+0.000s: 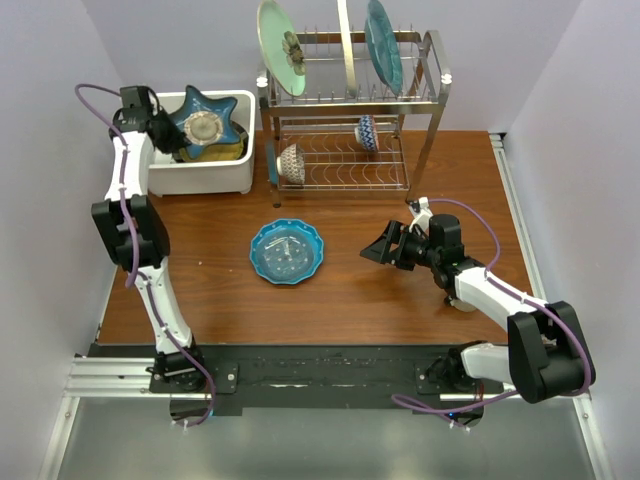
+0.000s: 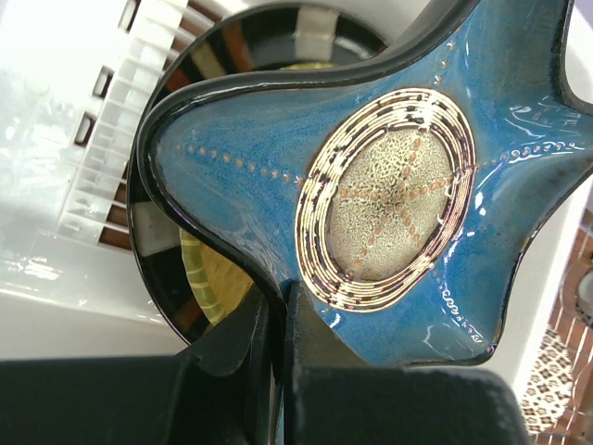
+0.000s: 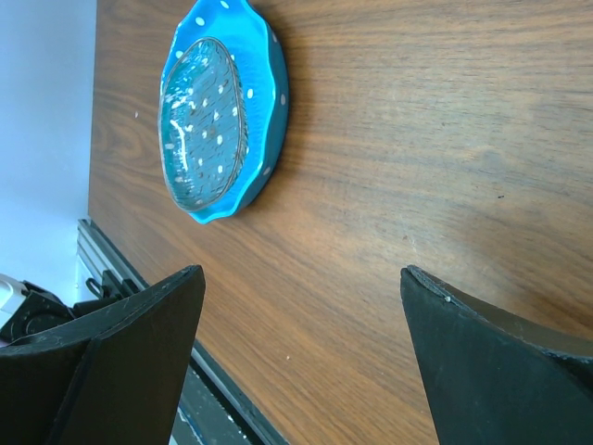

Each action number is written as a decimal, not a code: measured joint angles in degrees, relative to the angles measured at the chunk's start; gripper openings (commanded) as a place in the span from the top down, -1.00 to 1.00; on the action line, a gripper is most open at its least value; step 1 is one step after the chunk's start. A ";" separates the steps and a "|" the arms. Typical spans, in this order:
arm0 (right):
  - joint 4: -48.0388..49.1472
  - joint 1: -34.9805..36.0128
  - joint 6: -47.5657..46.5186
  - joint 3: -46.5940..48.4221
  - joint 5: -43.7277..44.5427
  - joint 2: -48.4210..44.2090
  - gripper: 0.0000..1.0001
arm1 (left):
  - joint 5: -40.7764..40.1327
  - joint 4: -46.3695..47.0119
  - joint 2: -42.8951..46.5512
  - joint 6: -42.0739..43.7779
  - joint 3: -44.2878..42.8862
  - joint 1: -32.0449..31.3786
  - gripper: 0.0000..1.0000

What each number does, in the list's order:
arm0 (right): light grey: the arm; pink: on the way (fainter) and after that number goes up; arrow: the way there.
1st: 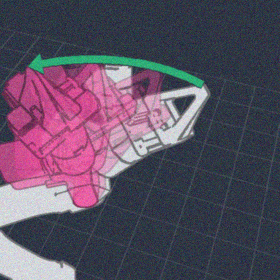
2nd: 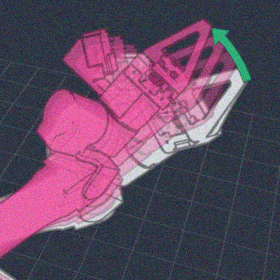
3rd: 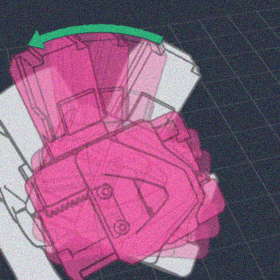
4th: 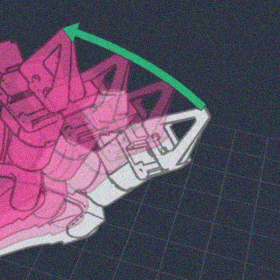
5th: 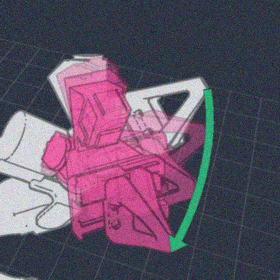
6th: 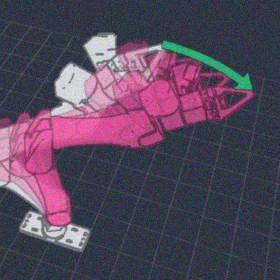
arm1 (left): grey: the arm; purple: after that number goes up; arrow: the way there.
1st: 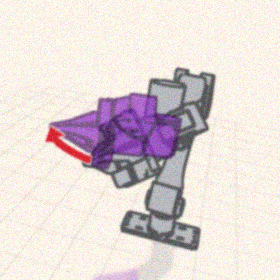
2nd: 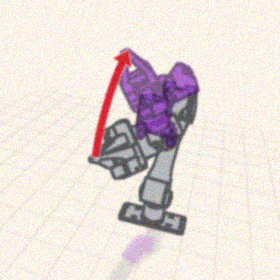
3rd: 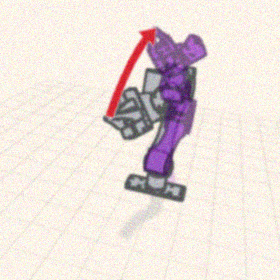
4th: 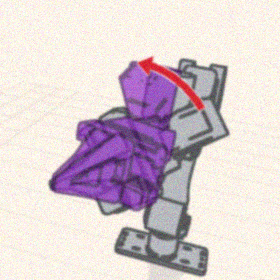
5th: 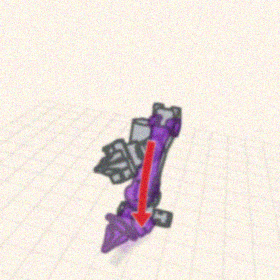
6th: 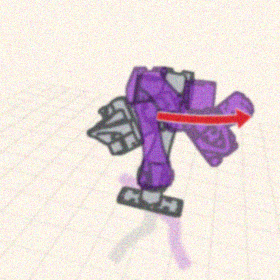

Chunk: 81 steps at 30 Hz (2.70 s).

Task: Place the plates into the plastic bin on the countertop
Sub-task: Place the plate in the plastic bin, then pick up the plate at the center of the board.

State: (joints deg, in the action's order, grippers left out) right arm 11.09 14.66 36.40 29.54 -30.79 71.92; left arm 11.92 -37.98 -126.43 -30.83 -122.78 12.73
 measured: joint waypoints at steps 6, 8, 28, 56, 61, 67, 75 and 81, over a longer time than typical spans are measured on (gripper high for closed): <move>-0.57 0.00 -0.02 0.00 0.13 -0.04 -0.81 | -0.07 -1.05 -2.12 0.44 0.00 0.00 0.92; -0.74 0.00 -0.02 0.00 0.17 -0.09 -0.81 | -0.15 -1.14 -2.84 0.48 0.00 0.00 0.84; -0.98 0.00 -0.46 0.02 0.20 -0.11 -0.81 | 1.51 2.08 -3.69 1.03 -0.68 0.00 0.04; -0.79 0.00 -0.35 0.00 0.17 -0.85 -0.83 | 6.10 12.20 27.32 1.40 18.16 -0.48 -0.76; -0.13 0.00 0.09 0.00 0.11 -0.85 -0.83 | 6.60 15.76 36.74 1.49 29.35 -3.78 -0.76; 0.66 0.13 0.72 0.00 -0.04 -0.79 -0.83 | 6.73 18.73 44.89 1.97 42.40 -10.69 -0.75; 1.07 4.11 1.14 0.11 0.96 0.76 -0.82 | 6.84 20.96 49.99 1.88 59.39 -13.66 -0.73; 1.95 9.70 2.01 2.23 2.86 4.42 -0.72 | 6.03 21.90 51.12 1.36 66.45 -19.47 -0.71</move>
State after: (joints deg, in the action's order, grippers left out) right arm 13.04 24.36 38.41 31.77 -27.92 76.34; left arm 17.96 -16.08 -75.31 -29.47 -56.34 -6.74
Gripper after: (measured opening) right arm 0.887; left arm 0.862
